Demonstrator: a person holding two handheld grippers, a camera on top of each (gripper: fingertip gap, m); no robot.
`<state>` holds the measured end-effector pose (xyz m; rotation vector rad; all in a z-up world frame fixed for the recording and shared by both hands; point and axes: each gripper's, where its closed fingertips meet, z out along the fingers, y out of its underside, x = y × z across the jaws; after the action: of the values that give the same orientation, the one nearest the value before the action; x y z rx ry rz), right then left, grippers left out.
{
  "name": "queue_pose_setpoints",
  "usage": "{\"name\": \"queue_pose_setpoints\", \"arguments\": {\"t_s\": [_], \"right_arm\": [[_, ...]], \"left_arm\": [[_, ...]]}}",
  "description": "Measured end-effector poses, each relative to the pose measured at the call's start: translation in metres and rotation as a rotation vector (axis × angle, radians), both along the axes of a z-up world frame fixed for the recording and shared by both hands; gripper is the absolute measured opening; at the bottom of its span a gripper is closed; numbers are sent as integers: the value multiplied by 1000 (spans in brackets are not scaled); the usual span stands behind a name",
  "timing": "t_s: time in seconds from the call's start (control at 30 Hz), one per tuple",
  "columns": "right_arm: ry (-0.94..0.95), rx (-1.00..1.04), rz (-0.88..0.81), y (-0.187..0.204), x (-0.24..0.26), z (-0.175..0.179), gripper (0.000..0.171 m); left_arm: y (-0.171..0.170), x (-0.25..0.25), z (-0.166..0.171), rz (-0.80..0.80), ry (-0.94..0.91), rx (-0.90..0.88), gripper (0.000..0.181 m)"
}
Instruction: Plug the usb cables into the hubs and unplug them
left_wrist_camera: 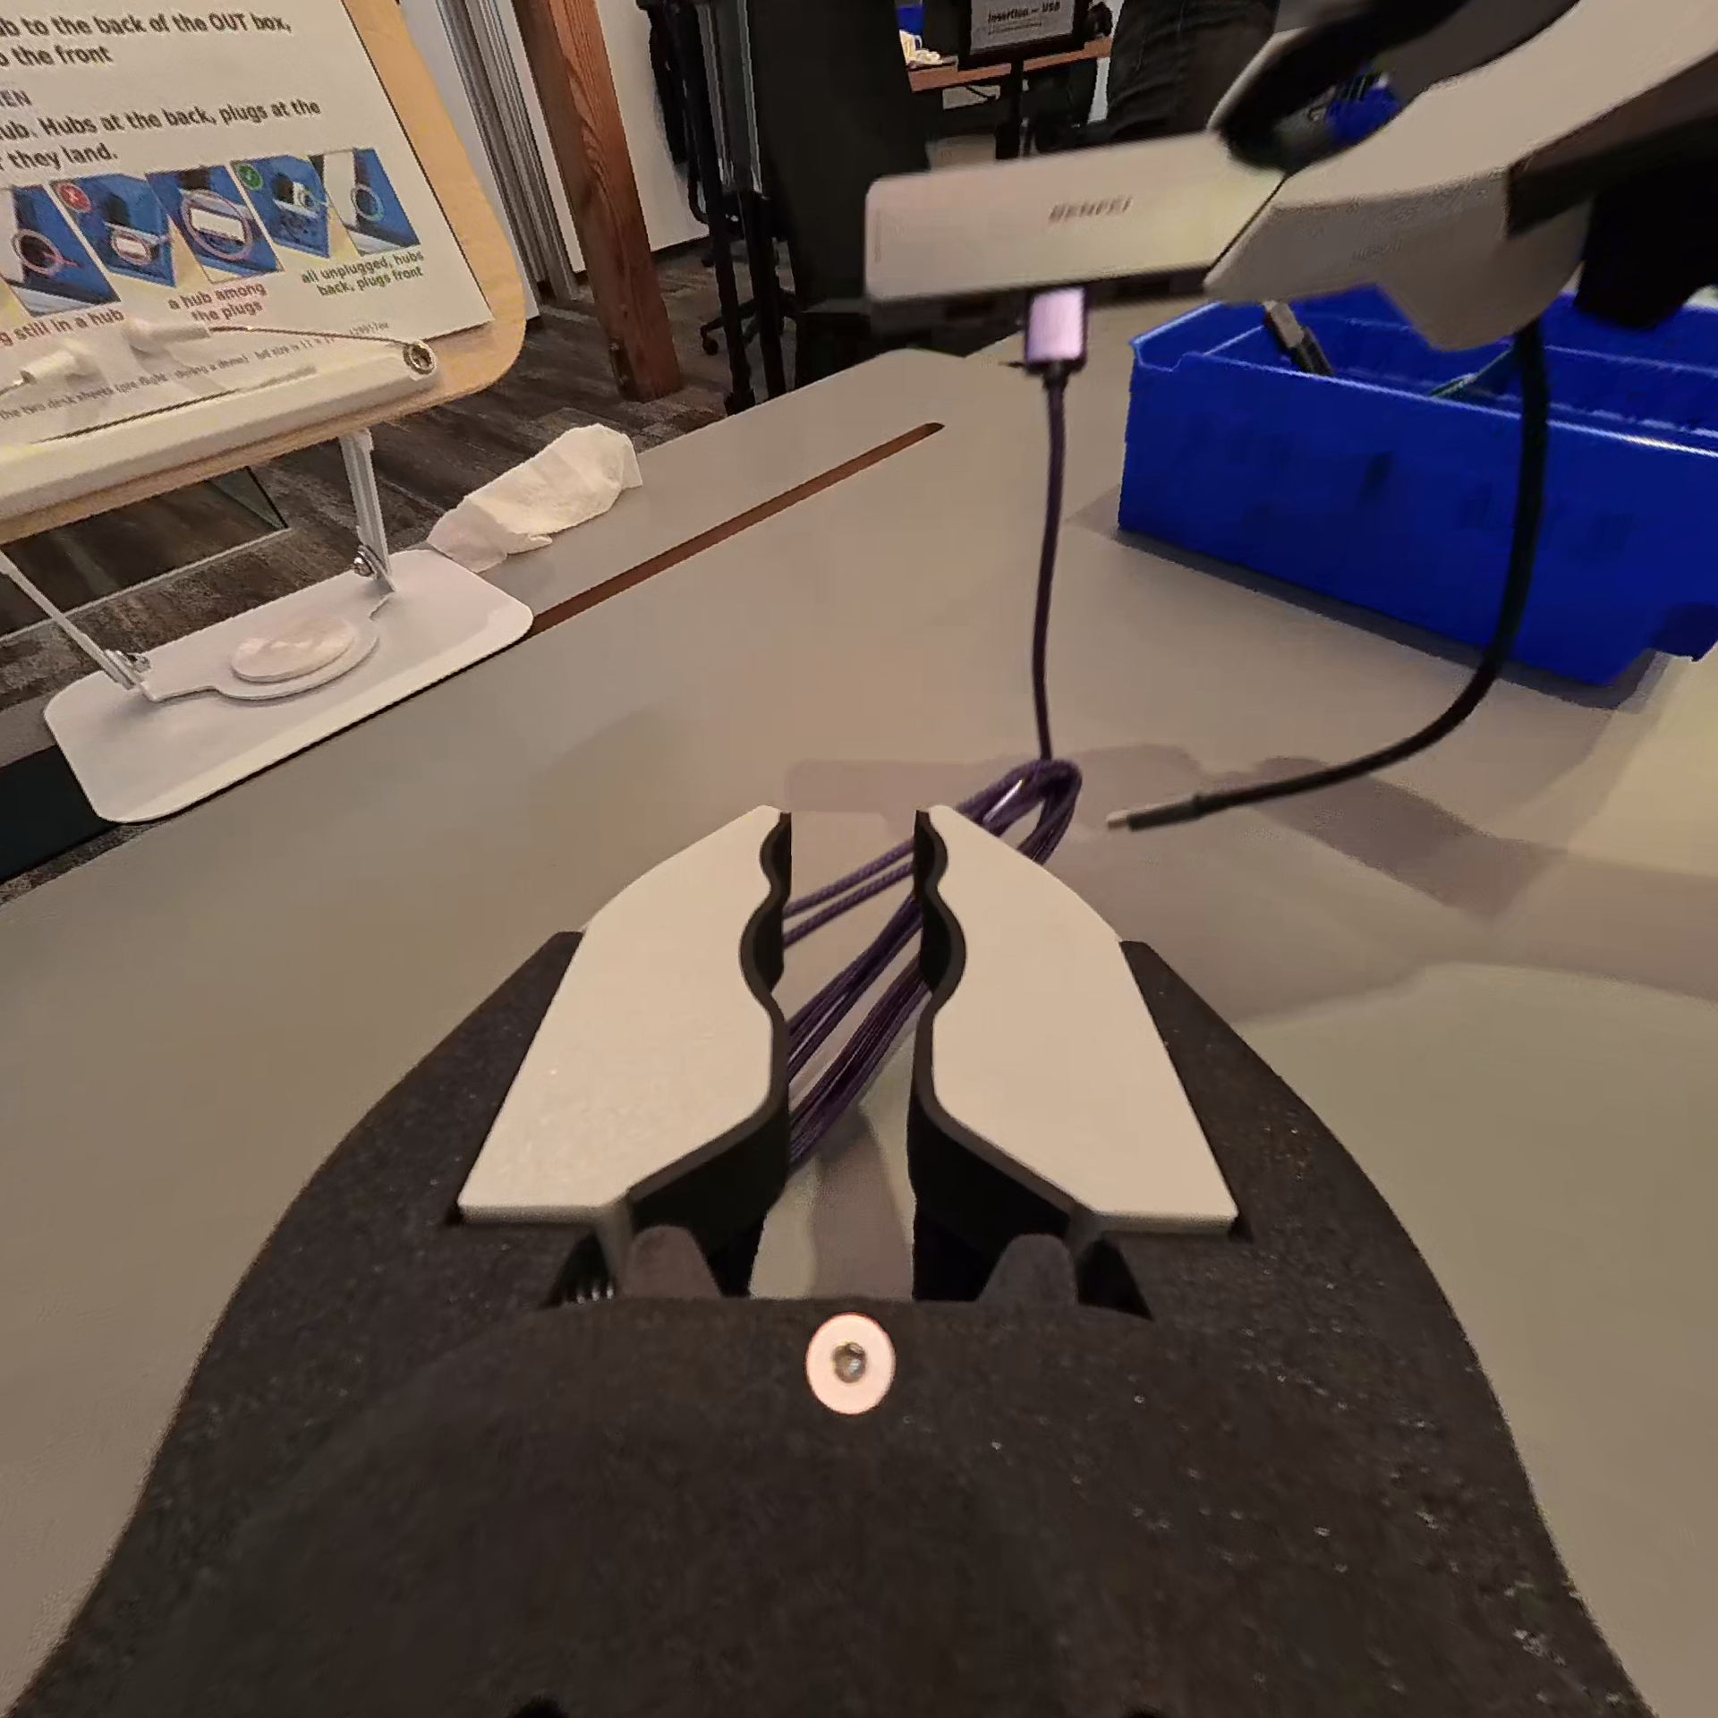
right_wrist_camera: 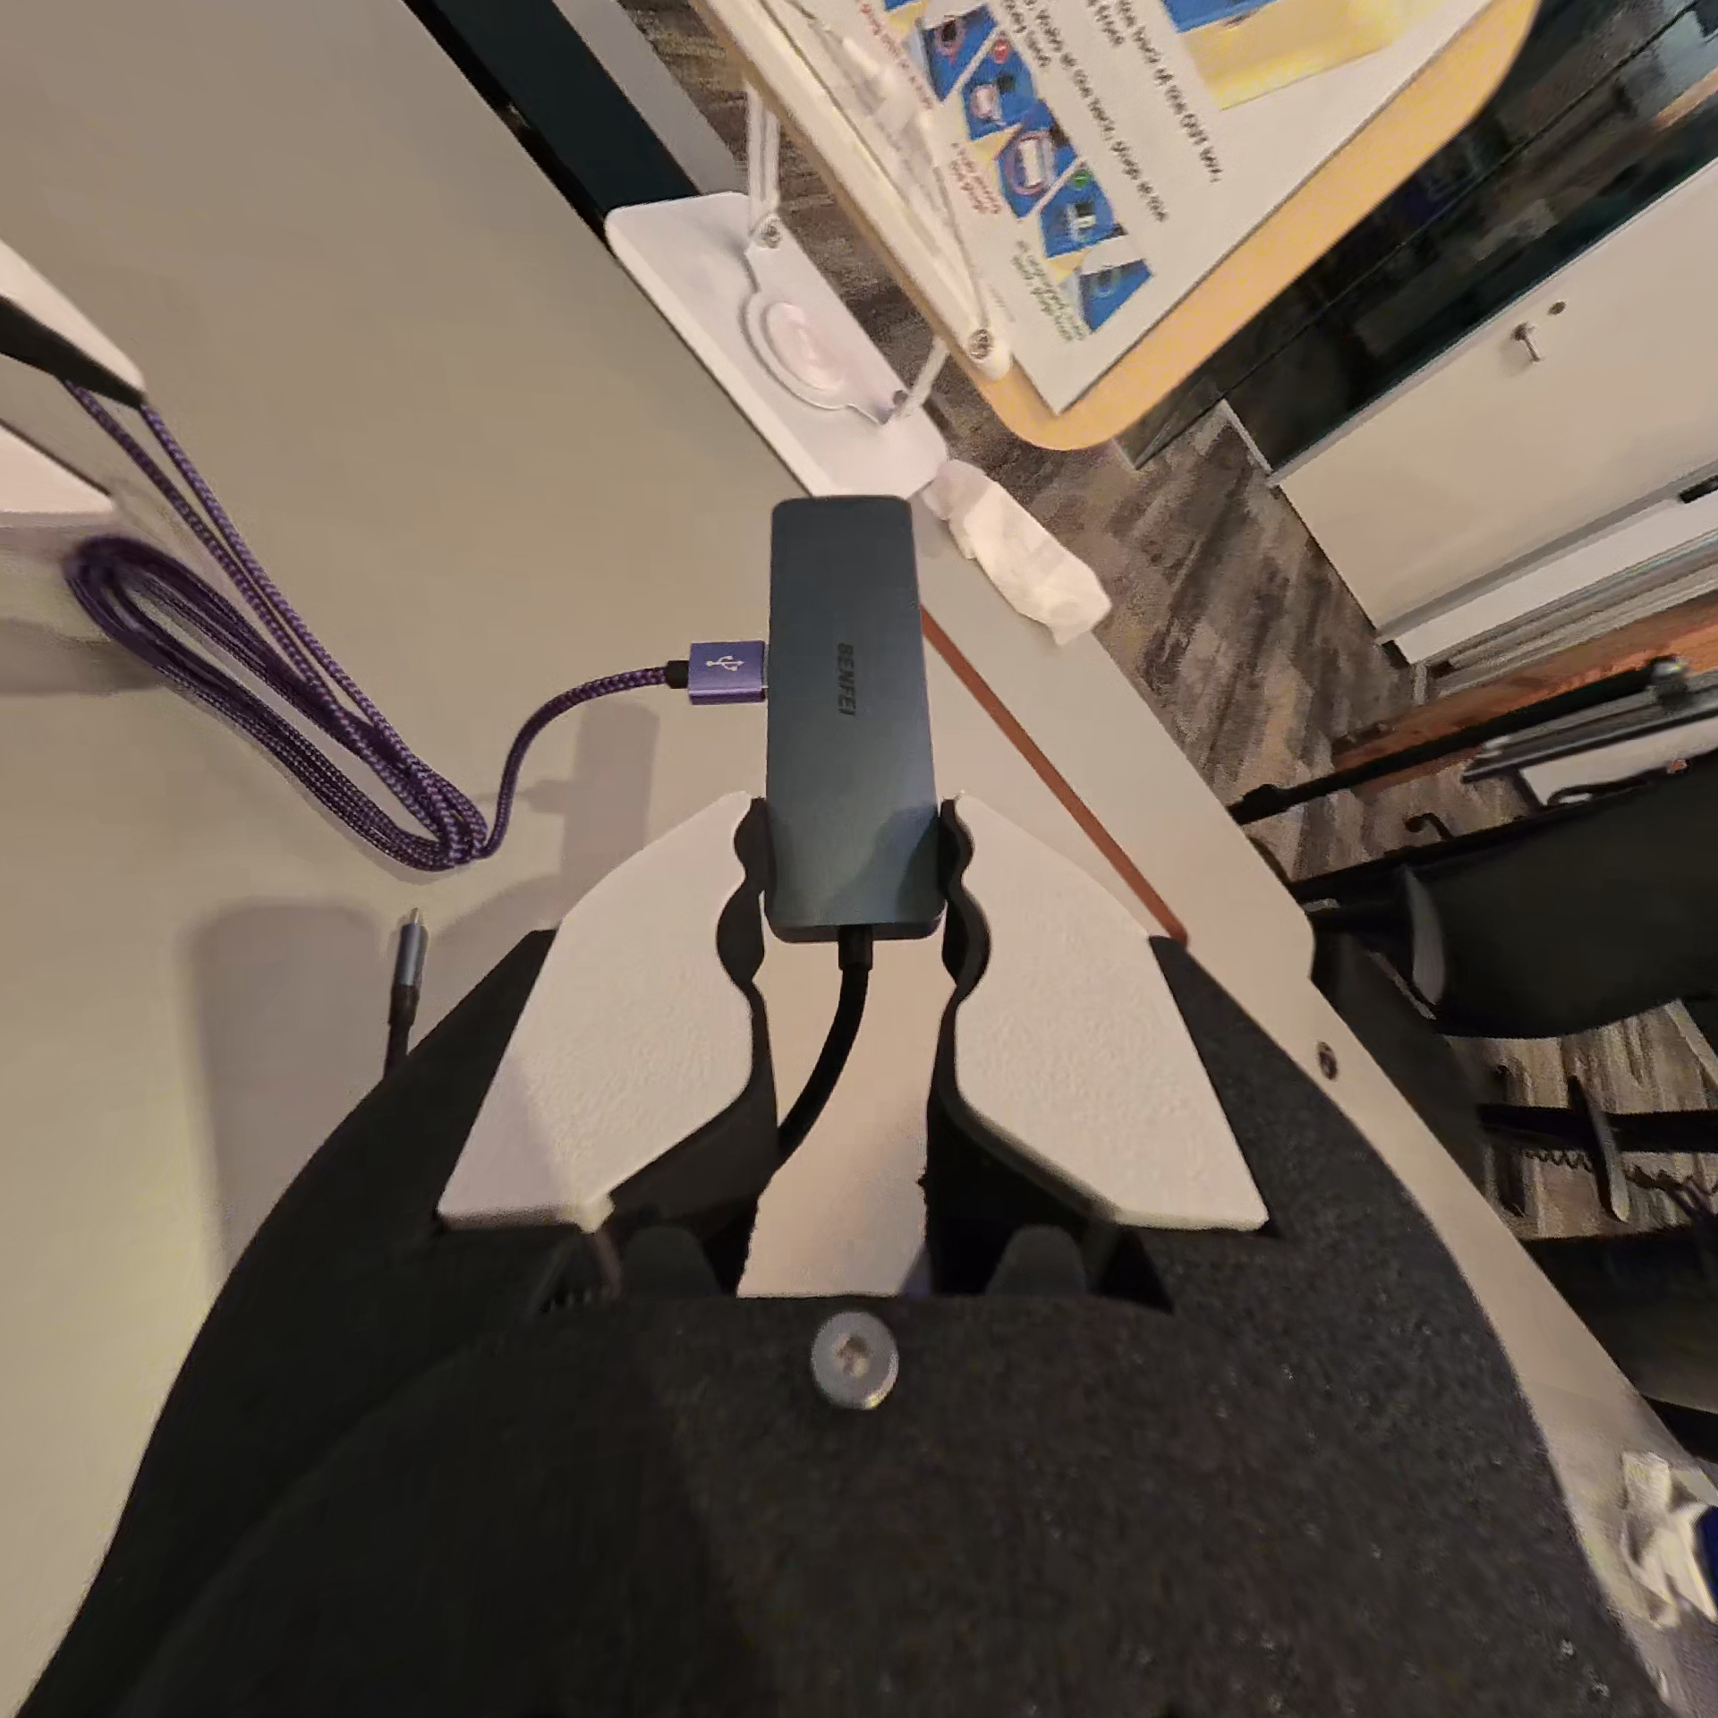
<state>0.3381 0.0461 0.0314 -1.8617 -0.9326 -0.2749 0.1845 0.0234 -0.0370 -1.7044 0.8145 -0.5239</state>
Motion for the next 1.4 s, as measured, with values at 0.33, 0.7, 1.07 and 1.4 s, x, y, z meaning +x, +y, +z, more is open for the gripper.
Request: {"name": "queue_pose_setpoints", "arguments": {"t_s": [0.33,0.7,1.07,1.4], "right_arm": [[23,61,-121,-6,116,101,35],[-145,220,-362,-19,265,225,35],[-278,63,-293,25,341,127,35],[-340,50,-69,60,347,26,35]], "left_arm": [[-6,2,14,-11,-11,22,22],[-20,17,20,-27,7,34,21],[-30,26,20,-4,39,42,21],[-39,16,16,52,66,37,20]]}}
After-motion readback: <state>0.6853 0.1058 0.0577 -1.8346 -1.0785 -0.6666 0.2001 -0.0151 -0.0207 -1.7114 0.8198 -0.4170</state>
